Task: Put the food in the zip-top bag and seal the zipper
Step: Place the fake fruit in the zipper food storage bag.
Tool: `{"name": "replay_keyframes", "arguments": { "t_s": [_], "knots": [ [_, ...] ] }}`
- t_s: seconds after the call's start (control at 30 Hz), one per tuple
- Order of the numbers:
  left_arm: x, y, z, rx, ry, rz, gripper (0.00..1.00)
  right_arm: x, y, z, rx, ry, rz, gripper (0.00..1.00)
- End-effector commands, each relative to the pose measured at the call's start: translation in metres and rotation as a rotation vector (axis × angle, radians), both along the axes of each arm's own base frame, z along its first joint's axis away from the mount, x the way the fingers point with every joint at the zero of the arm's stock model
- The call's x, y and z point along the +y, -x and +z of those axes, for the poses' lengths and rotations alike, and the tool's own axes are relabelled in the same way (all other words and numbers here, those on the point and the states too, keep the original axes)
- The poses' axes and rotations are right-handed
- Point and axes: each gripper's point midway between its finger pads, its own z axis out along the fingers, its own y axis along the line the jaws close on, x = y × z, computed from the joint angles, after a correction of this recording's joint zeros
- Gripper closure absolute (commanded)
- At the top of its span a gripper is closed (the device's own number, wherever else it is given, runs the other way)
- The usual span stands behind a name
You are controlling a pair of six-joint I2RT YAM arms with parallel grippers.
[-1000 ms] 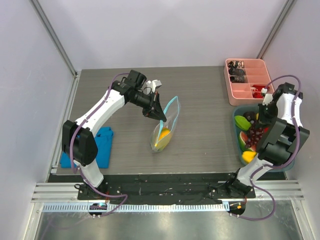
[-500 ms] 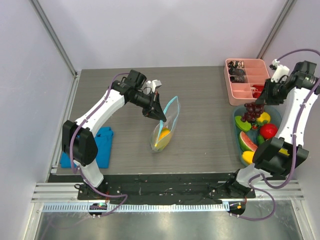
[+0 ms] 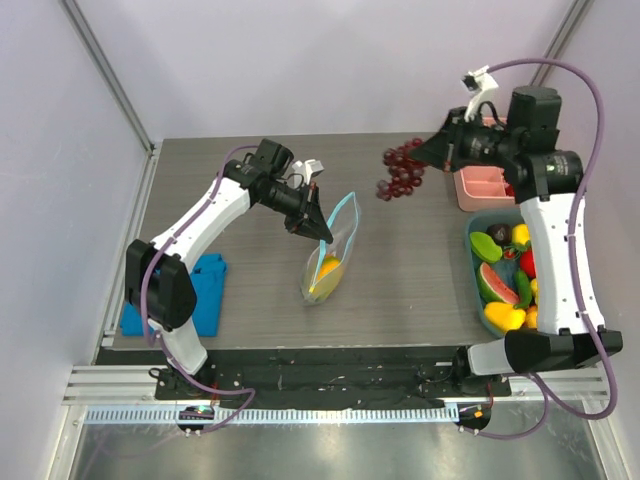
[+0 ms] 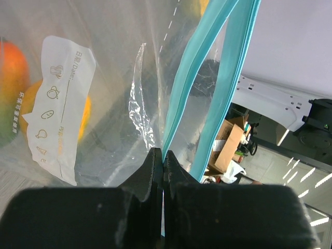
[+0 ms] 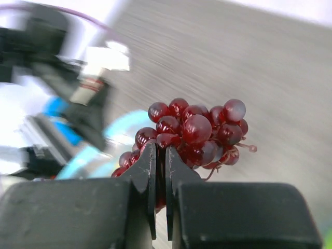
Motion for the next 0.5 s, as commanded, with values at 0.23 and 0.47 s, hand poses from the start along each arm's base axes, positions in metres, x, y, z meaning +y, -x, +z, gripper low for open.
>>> {"name": "replay_keyframes", "arguments": {
  "t_s": [0.23, 0.47],
  "knots": [
    [-0.003, -0.006, 0.017, -0.024, 0.045, -0.012, 1.0, 0.148, 0.036, 0.055, -0.136, -0.309, 0.263, 0.99],
    [-0.002, -0.008, 0.02, -0.004, 0.068, -0.003, 1.0, 0.165, 0.047, -0.024, -0.067, -0.205, 0.192, 0.99]
  ]
}}
